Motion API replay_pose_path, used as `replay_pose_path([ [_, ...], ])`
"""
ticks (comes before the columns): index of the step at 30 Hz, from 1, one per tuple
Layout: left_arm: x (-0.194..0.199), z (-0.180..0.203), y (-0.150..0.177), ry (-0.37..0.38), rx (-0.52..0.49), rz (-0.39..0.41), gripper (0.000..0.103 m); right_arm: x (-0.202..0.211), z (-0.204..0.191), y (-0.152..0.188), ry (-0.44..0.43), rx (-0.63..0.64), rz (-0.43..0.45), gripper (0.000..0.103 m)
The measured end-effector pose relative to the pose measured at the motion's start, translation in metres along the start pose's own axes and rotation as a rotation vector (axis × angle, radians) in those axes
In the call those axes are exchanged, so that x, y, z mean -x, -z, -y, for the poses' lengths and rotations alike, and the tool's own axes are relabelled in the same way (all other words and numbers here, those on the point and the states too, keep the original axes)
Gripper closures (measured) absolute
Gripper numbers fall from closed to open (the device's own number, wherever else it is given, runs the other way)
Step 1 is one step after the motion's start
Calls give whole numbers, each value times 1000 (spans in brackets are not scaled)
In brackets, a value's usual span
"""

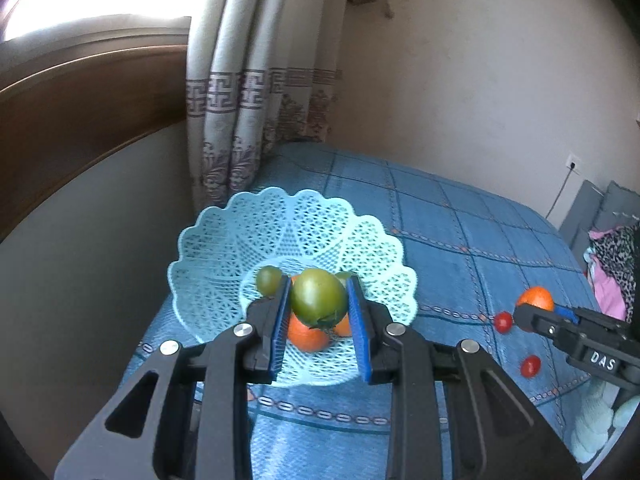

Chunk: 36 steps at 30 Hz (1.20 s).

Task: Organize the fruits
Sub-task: 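Carry both fruits over the basket and open both tools to drop them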

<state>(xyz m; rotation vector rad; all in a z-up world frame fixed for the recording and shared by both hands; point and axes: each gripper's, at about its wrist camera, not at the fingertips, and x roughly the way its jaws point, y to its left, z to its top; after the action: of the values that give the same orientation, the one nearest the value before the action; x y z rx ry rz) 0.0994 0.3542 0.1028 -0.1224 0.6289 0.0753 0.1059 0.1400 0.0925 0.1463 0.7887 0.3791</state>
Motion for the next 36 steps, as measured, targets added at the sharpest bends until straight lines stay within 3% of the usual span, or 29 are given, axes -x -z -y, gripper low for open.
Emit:
replay_pose_path([
  [18, -21, -37, 0, -48, 85, -35, 75, -15, -34, -6, -41, 49, -17, 65],
  [21, -21, -42, 0, -51, 108, -38, 64, -18, -43, -8, -47, 63, -18, 65],
  [23, -18, -44, -1, -58, 120, -30, 46, -20, -49, -10, -52, 72, -18, 65],
  [36, 6, -51, -8, -28, 161, 26, 28, -49, -86, -29, -52, 112, -30, 65],
])
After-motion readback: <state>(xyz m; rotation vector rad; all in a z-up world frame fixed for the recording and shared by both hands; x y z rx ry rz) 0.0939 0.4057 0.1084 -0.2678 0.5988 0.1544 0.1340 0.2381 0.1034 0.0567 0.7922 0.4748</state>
